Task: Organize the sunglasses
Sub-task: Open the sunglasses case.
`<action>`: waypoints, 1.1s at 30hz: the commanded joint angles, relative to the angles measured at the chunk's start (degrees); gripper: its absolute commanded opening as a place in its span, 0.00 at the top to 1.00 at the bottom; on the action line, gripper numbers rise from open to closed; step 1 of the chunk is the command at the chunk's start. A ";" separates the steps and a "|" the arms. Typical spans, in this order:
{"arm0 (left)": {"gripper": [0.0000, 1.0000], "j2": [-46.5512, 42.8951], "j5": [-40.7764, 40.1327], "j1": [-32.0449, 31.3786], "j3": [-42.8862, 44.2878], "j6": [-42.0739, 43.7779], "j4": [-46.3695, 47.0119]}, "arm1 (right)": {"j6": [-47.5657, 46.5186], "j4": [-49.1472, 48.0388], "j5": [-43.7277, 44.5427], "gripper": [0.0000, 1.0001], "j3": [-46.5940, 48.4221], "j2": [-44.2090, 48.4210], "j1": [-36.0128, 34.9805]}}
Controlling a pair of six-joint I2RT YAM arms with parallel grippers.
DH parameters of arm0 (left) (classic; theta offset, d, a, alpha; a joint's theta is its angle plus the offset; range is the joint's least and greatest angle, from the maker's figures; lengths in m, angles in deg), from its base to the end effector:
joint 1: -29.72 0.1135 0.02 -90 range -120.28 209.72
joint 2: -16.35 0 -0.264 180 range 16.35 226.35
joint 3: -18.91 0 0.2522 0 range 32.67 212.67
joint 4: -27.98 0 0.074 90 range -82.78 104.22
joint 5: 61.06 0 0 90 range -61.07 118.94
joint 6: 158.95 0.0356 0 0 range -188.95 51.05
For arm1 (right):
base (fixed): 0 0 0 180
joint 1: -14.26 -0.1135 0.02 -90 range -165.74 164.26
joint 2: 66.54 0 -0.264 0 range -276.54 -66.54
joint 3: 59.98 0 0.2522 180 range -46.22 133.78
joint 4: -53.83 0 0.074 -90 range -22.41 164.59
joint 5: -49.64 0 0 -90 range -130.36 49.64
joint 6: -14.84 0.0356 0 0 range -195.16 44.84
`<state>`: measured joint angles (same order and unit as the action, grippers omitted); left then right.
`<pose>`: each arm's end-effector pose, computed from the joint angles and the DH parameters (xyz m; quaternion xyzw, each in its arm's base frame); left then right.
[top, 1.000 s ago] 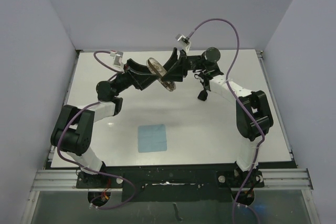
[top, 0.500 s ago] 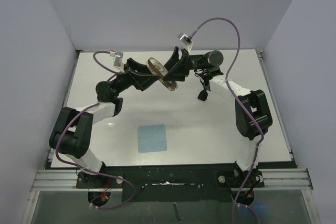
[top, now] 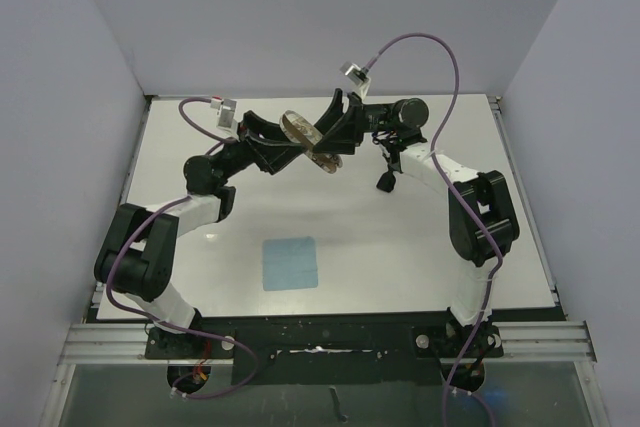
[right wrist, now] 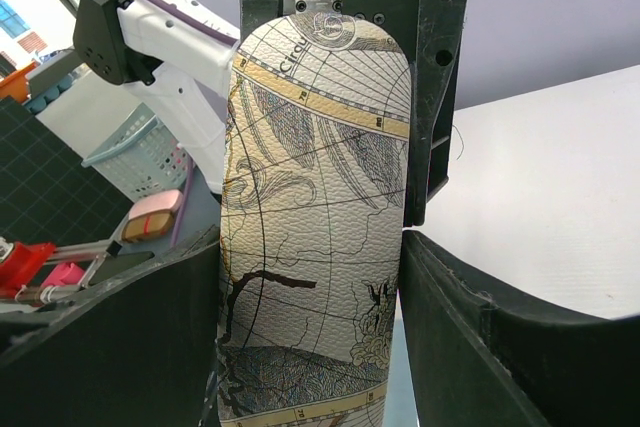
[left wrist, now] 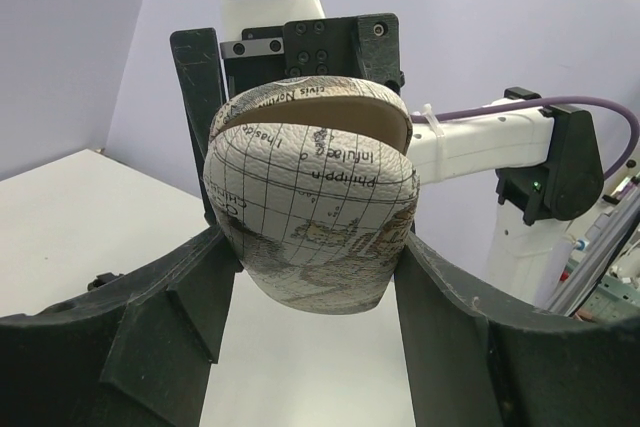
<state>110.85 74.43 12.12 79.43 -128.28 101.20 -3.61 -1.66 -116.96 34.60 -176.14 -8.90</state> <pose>0.3035 -0.1229 0.2983 0.1856 0.4938 -0.6481 0.5493 0.3677 0.1949 0.3502 -0.3786 0.5305 0.7000 0.2918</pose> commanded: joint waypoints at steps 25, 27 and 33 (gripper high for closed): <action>0.96 5.33 -1.02 2.34 -3.74 5.54 -9.53 | 12.91 -19.79 0.75 1.00 4.19 9.99 -0.64; 0.96 5.41 -1.07 2.35 -3.82 5.62 -9.60 | 12.91 -19.69 0.67 1.00 4.41 10.22 -0.63; 0.96 5.26 -1.27 2.32 -4.47 6.34 -10.09 | 11.99 -18.43 0.49 1.00 4.70 11.19 -0.43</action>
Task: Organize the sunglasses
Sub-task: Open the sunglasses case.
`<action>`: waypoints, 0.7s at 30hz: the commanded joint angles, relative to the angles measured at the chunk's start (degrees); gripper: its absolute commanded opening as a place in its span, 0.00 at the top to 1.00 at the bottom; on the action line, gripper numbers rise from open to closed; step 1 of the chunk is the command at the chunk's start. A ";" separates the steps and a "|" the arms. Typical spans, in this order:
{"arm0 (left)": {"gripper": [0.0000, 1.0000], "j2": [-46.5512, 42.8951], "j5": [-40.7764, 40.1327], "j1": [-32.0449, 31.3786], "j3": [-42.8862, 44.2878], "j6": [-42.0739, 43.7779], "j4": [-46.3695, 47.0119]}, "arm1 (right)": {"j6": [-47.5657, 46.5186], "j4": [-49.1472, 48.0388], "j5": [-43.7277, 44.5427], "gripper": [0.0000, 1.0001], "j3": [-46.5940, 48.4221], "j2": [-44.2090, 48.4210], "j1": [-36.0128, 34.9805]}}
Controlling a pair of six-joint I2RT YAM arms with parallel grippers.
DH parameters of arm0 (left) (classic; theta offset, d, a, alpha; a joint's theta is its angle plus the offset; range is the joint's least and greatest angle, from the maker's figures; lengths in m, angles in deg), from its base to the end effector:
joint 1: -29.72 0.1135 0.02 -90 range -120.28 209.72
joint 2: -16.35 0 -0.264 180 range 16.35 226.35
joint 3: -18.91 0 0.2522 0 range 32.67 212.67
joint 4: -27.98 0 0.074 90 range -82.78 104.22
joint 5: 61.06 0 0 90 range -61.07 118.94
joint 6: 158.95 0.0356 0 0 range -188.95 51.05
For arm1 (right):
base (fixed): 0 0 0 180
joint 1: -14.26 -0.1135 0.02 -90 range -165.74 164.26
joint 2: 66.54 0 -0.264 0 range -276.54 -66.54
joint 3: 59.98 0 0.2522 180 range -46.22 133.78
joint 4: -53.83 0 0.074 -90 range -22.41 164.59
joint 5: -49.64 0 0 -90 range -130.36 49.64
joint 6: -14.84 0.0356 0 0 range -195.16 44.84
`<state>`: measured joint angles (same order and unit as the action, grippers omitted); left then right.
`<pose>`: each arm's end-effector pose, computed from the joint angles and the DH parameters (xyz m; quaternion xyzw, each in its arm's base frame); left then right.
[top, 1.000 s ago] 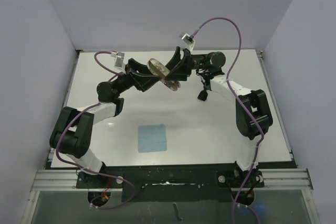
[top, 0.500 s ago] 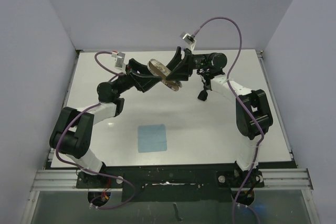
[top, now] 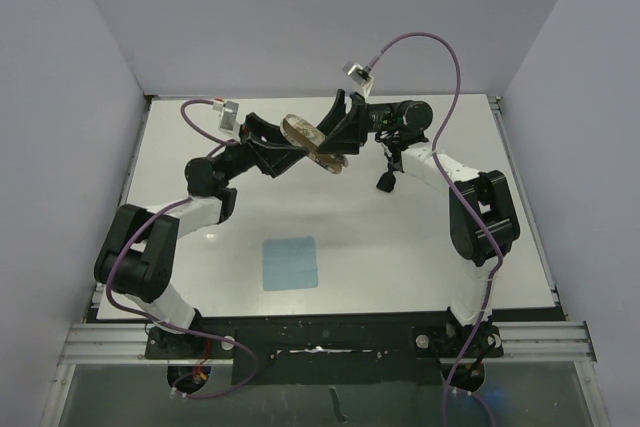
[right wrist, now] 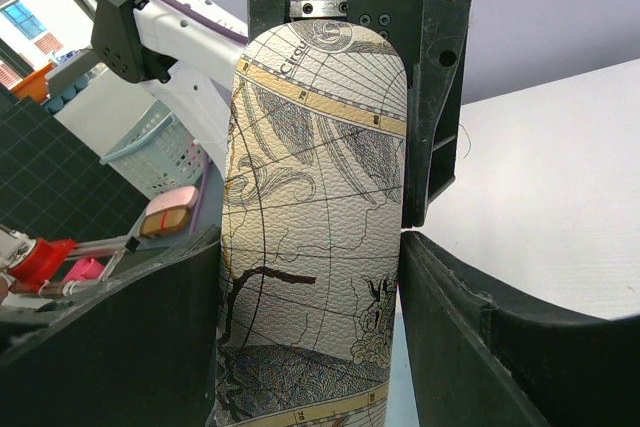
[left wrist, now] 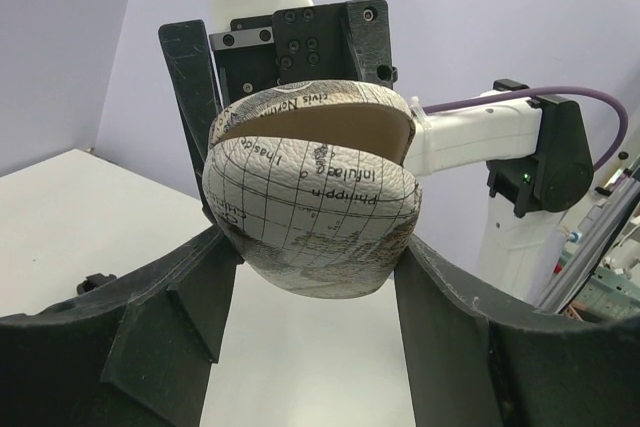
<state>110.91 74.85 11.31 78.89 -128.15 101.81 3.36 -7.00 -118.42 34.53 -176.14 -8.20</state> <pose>0.3004 -0.1269 0.2960 0.1928 0.4927 -0.6516 0.5436 0.3645 0.1884 0.3548 -0.3774 0.5324 0.7061 0.2748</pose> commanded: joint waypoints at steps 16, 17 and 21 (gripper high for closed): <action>0.96 5.21 -0.72 3.05 -5.34 8.09 -9.57 | 6.37 -13.79 2.48 1.00 5.73 12.40 -0.69; 0.96 5.15 -0.98 3.08 -5.40 8.40 -9.90 | 6.64 -14.05 2.48 1.00 5.93 12.32 -0.73; 0.96 5.19 -1.22 3.06 -5.24 8.91 -10.88 | 6.91 -14.09 2.54 1.00 6.17 12.40 -0.76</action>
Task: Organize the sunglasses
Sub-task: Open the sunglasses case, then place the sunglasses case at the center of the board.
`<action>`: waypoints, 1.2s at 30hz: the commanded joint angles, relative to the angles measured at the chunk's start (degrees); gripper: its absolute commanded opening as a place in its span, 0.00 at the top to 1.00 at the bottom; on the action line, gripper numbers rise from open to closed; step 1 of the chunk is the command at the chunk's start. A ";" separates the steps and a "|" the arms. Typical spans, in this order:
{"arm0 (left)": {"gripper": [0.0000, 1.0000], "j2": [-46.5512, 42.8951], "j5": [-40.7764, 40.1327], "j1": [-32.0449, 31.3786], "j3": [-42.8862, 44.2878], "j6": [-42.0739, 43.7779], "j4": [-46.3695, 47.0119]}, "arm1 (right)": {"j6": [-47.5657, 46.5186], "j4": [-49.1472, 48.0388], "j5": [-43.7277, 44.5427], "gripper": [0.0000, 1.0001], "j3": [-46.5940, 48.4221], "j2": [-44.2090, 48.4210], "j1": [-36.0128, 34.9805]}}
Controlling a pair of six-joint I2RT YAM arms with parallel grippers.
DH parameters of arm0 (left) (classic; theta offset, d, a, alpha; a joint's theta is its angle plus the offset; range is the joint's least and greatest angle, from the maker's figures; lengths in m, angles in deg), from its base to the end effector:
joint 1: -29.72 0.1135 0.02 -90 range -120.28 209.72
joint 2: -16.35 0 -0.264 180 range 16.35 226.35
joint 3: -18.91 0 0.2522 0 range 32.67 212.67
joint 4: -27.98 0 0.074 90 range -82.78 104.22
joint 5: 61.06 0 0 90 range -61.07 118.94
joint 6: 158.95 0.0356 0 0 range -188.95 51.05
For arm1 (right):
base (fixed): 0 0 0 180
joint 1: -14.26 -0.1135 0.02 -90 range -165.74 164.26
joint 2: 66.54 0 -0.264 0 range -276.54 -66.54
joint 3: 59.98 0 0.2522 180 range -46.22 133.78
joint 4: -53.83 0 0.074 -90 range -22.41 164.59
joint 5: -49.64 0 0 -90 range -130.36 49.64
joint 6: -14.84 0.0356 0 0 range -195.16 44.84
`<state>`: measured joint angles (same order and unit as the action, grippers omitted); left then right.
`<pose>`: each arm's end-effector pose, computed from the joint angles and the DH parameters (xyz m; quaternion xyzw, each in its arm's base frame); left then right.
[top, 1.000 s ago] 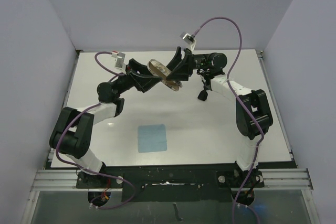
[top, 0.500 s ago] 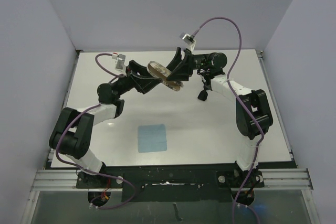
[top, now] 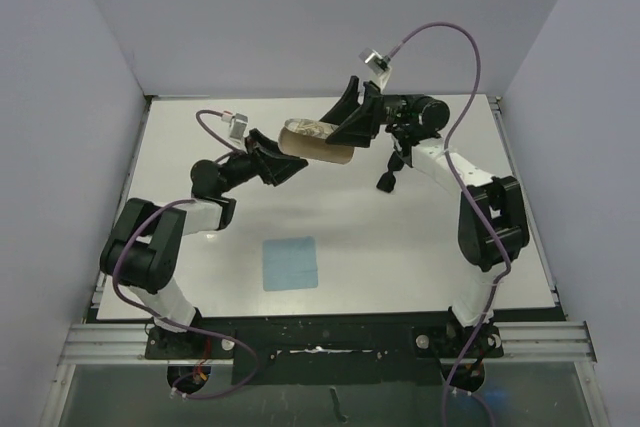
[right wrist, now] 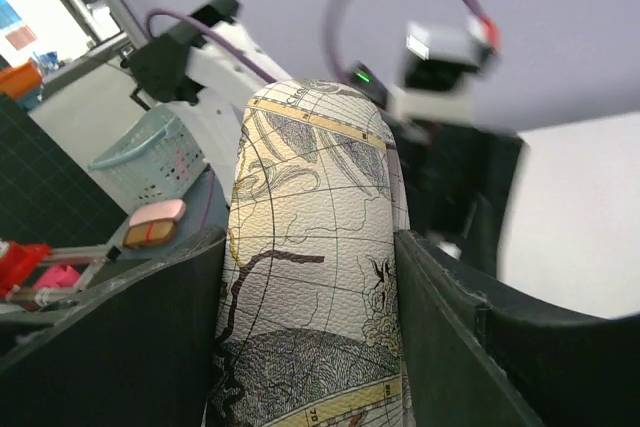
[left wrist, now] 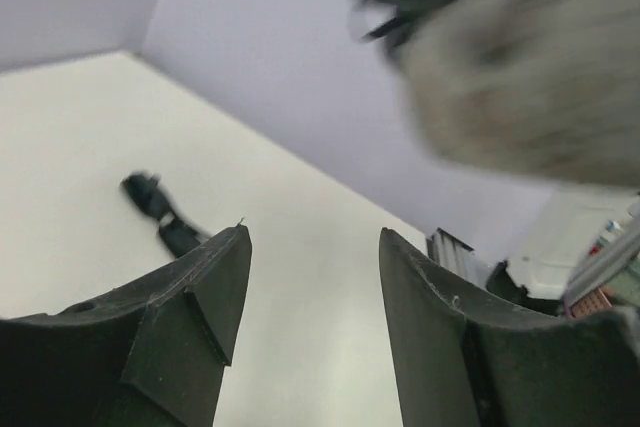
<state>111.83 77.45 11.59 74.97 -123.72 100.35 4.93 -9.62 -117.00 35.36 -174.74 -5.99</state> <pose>0.2976 -0.1255 0.2692 0.2058 0.5268 -0.6337 0.5278 0.3638 0.1711 0.3717 -0.3740 0.5204 0.7011 0.3125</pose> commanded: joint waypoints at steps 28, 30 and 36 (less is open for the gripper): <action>0.68 -5.16 -27.76 3.80 -0.44 19.62 -38.11 | -21.73 20.80 1.54 1.00 -3.24 6.04 4.85; 0.68 -5.95 -29.06 3.90 -0.83 20.01 -38.56 | -24.37 24.32 1.88 1.00 -3.44 4.23 5.25; 0.68 -9.53 -32.05 4.07 -1.81 21.22 -40.64 | -36.19 38.13 4.09 1.00 -3.08 0.61 5.09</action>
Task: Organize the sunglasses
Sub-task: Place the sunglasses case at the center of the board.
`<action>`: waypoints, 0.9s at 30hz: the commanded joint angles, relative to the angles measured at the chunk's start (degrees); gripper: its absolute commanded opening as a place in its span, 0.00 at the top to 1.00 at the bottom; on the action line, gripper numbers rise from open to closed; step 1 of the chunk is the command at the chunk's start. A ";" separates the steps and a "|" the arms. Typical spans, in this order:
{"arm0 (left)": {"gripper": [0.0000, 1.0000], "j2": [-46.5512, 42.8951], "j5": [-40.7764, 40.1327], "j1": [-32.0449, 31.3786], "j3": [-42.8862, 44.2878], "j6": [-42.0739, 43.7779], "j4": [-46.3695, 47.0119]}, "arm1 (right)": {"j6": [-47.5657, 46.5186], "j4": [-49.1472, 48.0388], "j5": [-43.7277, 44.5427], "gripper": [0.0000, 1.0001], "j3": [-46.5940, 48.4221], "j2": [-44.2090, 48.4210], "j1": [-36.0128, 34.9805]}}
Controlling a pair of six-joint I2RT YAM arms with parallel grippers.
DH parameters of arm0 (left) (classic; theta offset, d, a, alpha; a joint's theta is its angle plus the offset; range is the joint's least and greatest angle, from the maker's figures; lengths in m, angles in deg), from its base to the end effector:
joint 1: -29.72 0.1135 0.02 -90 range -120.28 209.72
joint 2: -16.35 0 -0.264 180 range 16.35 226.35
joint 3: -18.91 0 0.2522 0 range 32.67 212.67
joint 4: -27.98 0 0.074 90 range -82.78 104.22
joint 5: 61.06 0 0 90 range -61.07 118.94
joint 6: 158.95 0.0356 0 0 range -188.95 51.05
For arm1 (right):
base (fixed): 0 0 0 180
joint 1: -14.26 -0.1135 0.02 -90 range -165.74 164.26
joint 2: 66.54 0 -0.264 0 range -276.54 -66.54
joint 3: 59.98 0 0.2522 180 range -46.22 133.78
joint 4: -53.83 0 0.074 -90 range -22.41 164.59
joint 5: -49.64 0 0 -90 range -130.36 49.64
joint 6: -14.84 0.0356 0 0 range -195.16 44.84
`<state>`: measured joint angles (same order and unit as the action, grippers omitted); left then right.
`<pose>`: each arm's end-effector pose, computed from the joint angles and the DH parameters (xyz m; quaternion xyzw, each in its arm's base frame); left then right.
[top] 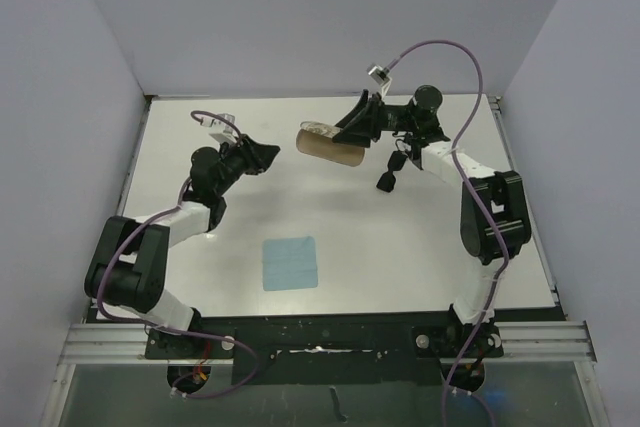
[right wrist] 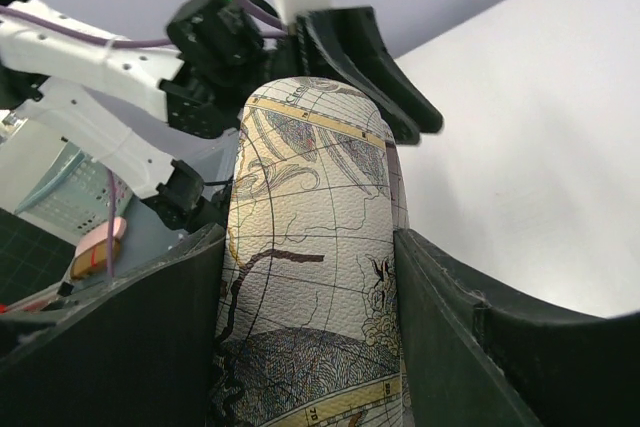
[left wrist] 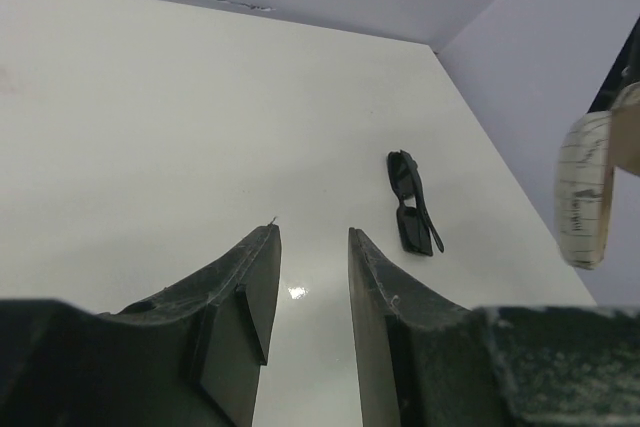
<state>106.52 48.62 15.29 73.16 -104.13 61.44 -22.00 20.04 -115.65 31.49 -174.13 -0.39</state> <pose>0.3190 -0.0945 0.2249 -0.0118 0.7212 -0.3980 0.5669 0.3988 0.1398 0.3203 -0.3114 0.6037 0.6557 0.3295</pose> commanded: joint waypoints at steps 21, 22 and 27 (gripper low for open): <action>0.67 -9.64 -5.29 0.29 -0.84 1.23 -2.22 | -34.59 42.71 9.27 0.99 9.77 -15.75 -4.16; 0.67 -9.48 -5.00 0.29 -0.77 1.11 -2.07 | -35.05 43.31 9.51 0.99 10.40 -16.31 -4.26; 0.67 -9.40 -4.92 0.31 -0.94 1.00 -1.84 | -37.01 46.80 10.00 0.99 12.45 -18.68 -4.99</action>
<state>97.78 42.76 15.33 72.22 -102.84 57.62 -55.46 63.73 -105.57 40.21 -192.51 -4.63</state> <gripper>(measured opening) 0.326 0.607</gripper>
